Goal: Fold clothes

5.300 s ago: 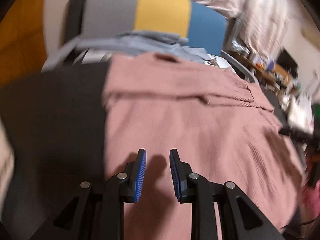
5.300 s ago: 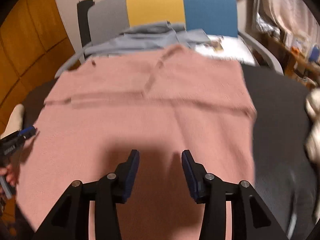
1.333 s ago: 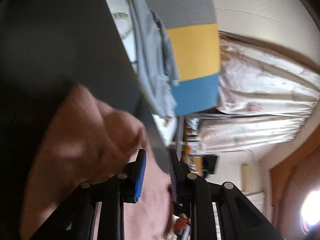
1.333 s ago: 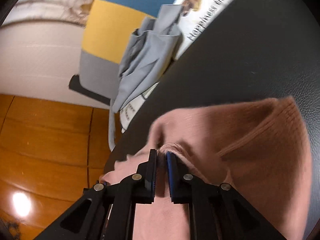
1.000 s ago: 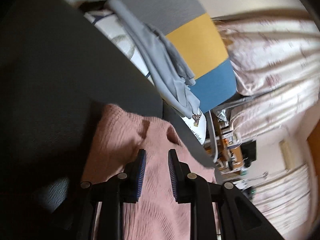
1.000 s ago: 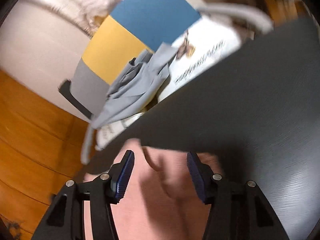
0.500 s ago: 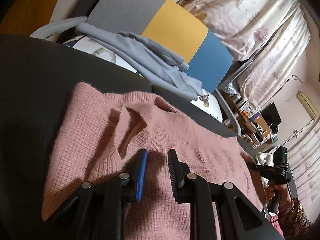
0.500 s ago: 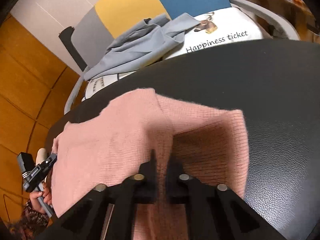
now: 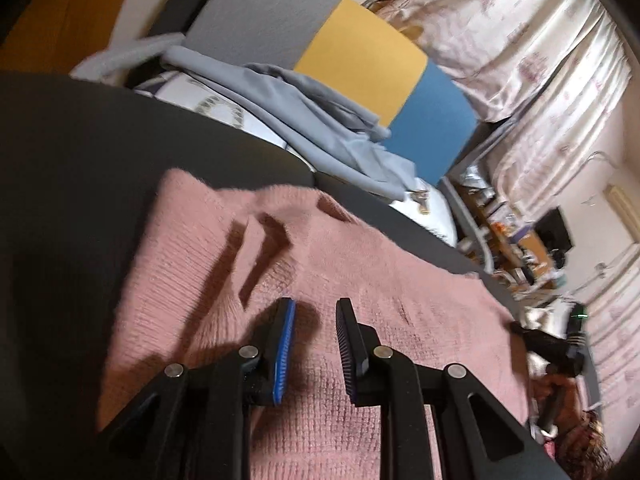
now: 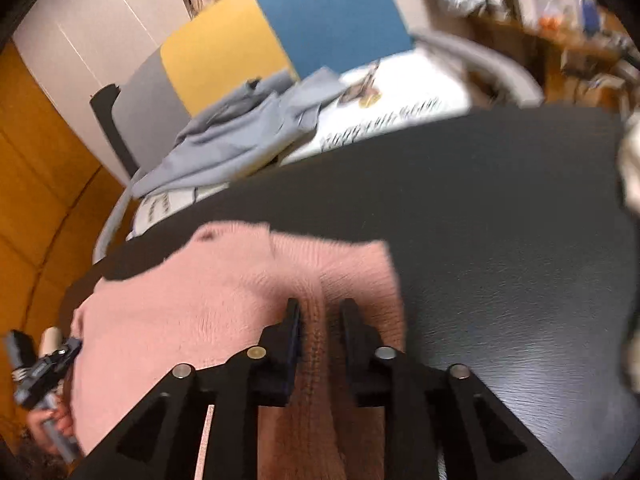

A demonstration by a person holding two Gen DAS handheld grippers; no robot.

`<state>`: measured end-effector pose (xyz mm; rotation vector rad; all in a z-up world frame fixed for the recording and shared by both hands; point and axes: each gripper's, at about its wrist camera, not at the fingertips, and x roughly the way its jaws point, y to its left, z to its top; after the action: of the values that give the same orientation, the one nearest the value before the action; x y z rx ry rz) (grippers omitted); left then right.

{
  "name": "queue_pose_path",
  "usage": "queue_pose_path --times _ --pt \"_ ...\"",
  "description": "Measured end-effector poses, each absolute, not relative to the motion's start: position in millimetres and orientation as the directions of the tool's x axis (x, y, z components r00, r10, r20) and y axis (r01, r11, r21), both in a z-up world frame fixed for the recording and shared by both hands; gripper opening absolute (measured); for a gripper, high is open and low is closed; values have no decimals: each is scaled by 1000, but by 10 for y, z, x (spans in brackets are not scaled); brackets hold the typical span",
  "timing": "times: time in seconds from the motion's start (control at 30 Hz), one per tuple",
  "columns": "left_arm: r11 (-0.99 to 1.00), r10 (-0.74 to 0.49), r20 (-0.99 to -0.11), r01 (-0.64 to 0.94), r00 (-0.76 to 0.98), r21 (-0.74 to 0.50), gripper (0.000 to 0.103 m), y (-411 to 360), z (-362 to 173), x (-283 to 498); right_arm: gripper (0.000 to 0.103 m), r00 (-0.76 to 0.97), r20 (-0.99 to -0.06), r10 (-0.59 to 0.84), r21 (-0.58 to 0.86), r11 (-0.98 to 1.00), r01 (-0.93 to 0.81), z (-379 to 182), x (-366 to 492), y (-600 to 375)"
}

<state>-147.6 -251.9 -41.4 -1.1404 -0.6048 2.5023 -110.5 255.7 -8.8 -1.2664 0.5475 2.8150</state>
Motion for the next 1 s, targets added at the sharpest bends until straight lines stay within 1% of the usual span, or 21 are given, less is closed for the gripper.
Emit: queue_pose_path --times 0.07,0.1,0.17,0.23,0.27,0.33,0.4,0.47,0.53,0.6,0.67,0.7,0.77,0.83,0.87,0.93,1.0 --pt "-870 428 -603 -127 -673 -476 20 -2516 -287 -1446 28 -721 -688 -77 214 -972 -101 150 -1047 2365" --pt "-884 407 -603 -129 -686 -450 21 -2492 -249 -1456 28 -745 -665 -50 164 -983 -80 269 -1019 2269" --pt "-905 387 -624 -150 -679 -398 21 -2392 -235 -1545 28 -755 -653 -60 90 -996 2 337 -1116 2013" --pt "-924 362 -654 -162 -665 -346 21 -2297 -258 -1659 28 -735 -672 -92 50 -996 78 274 -1286 1789" --pt "-942 324 -674 -161 -664 -294 21 -2256 -277 -1718 27 -718 -688 -104 50 -994 96 203 -1360 1746" --pt "-979 203 -726 -126 -657 -160 21 -2246 -360 -1857 27 -679 -724 -125 54 -991 125 36 -1518 1672" --pt "-987 162 -754 -106 -636 -123 21 -2328 -426 -1984 26 -642 -760 -100 31 -993 117 -143 -1644 1667" --pt "-988 149 -760 -68 -632 -138 21 -2516 -408 -2085 24 -613 -788 -62 27 -997 66 -321 -1711 1787" --pt "-978 165 -750 -10 -641 -207 20 -2771 -346 -2125 24 -631 -768 -105 117 -993 23 -364 -1690 1949" --pt "-931 265 -714 20 -649 -364 20 -3065 -309 -2109 24 -642 -754 -135 174 -985 3 -379 -1660 2050" --pt "-865 373 -676 26 -636 -501 21 -3246 -332 -2081 24 -647 -750 -136 177 -984 2 -393 -1650 2051" --pt "-840 411 -668 26 -620 -542 22 -3281 -355 -2072 25 -648 -750 -131 170 -985 2 -397 -1653 2030" --pt "-816 462 -665 13 -587 -579 22 -3260 -386 -2065 25 -649 -751 -121 157 -988 2 -398 -1638 1993" --pt "-808 508 -654 -49 -561 -587 24 -3123 -366 -2048 25 -650 -751 -114 149 -989 2 -386 -1637 1962" --pt "-833 496 -677 -78 -543 -548 24 -3011 -360 -2051 25 -650 -752 -114 148 -989 2 -382 -1647 1943" --pt "-901 417 -755 -123 -505 -416 24 -2764 -367 -2076 25 -650 -751 -116 152 -988 1 -383 -1660 1947" --pt "-924 381 -803 -169 -457 -342 24 -2573 -417 -2100 25 -649 -751 -119 157 -988 0 -390 -1683 1965"
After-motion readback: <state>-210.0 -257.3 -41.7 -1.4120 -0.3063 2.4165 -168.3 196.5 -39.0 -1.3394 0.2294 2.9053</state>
